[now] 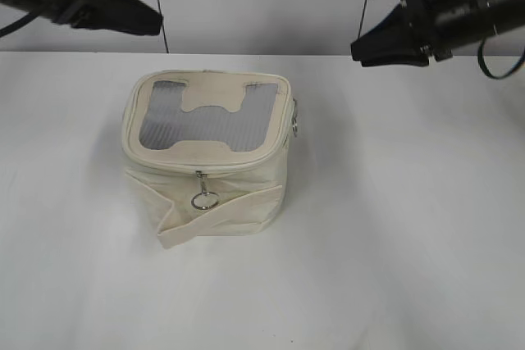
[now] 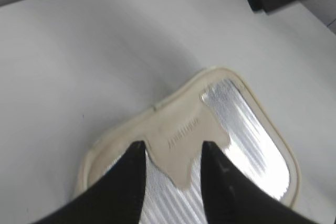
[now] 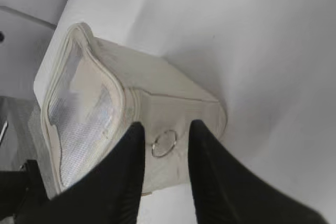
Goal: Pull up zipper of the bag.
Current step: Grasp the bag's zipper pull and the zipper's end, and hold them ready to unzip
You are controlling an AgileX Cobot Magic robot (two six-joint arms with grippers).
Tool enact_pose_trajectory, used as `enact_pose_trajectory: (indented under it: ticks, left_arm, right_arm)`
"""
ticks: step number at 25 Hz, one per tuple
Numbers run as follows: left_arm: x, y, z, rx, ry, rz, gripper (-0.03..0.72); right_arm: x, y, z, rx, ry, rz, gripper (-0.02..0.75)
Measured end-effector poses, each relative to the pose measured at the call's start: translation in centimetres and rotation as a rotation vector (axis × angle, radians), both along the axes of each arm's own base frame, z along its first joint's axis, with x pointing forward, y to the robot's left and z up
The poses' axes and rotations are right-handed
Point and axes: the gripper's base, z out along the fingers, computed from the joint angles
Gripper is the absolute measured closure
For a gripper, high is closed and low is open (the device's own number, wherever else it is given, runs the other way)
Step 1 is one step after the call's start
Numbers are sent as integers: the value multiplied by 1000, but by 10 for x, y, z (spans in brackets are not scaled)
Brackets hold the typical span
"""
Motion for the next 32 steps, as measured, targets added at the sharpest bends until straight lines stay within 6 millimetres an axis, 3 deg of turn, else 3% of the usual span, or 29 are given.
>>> enact_pose_trajectory:
  ticks: [3, 6, 10, 13, 17, 23, 32]
  left_arm:
    - [40, -21, 6, -22, -40, -83, 371]
    - [63, -54, 9, 1, -89, -205, 316]
    - [75, -97, -4, 25, -78, -373, 292]
    - [77, -114, -24, 51, -3, -478, 291]
    - [78, -116, -41, 141, 27, -516, 291]
    - [81, -114, -41, 177, 8, -508, 289]
    - [86, -114, -46, 205, -13, -485, 297]
  right_arm:
    - [-41, -14, -21, -16, -79, -133, 500]
    - [-76, -10, -42, -12, -184, -146, 454]
    - [-93, 0, -58, 3, -272, -117, 268]
    - [-94, 7, -60, 1, -307, -92, 225]
    - [-97, 19, -64, -7, -321, -48, 225]
    - [-101, 31, -68, -34, -324, -12, 230]
    - [-100, 31, -72, -87, -326, -14, 231]
